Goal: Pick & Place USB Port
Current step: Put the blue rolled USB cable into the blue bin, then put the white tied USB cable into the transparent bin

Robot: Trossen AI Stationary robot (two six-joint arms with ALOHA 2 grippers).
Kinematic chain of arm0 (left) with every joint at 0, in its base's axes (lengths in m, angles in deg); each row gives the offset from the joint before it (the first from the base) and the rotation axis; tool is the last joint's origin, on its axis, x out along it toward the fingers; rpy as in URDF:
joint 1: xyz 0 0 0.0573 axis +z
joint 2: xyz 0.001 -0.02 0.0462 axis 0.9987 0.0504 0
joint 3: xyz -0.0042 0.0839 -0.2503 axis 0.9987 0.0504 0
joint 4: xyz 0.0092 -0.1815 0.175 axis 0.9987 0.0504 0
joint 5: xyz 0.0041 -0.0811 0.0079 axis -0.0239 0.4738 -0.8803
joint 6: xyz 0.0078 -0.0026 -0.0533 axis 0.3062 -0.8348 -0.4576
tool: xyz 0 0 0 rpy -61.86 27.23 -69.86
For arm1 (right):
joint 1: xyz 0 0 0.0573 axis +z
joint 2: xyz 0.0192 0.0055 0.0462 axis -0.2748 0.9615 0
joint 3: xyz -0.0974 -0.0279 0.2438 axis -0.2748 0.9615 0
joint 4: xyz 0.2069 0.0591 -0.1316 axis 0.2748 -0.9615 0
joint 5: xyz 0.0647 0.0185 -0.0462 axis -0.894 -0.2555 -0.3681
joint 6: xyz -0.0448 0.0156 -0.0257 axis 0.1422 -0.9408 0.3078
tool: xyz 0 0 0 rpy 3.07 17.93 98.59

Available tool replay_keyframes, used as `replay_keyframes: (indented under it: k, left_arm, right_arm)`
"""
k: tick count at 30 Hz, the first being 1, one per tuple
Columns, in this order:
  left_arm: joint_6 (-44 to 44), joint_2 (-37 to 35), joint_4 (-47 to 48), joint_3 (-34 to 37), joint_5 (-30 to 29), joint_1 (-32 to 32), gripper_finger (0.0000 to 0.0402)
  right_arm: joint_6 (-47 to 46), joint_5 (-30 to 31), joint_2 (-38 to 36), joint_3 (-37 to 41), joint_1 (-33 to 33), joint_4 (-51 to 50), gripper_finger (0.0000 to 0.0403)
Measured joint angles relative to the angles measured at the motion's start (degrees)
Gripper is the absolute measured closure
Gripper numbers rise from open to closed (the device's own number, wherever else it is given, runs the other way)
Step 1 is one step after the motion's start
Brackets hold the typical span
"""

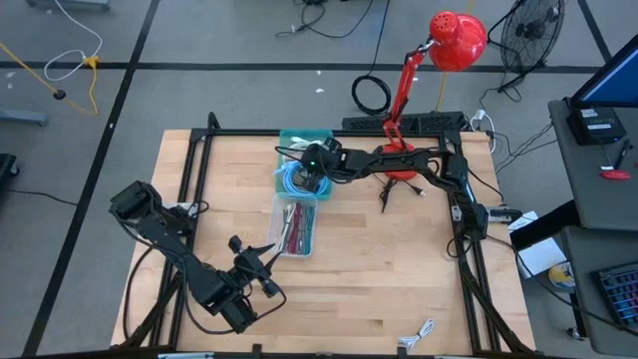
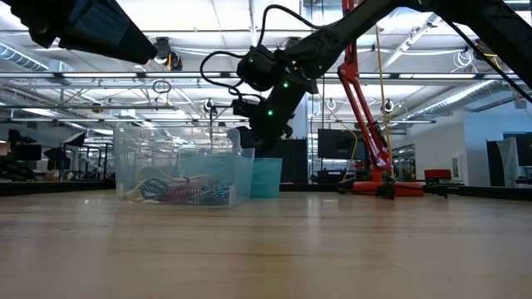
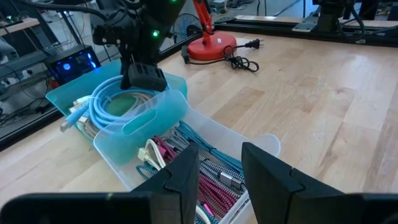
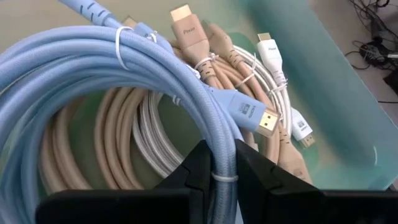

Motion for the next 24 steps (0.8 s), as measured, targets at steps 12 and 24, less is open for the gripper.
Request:
replay_keyframes:
  k: [12,24]
  left_arm:
    - [0.0,0.0,0.0,0.0,-0.4,0.0,0.0277]
    - [0.1,0.0,0.0,0.0,-0.4,0.0,0.0277]
  right_arm:
    - [-0.6,1.5,-0.5,0.7,0.6,-1.5,0.029]
    - [2.9,6.9,-6.2,0.9,4.5,-0.8,0.0194]
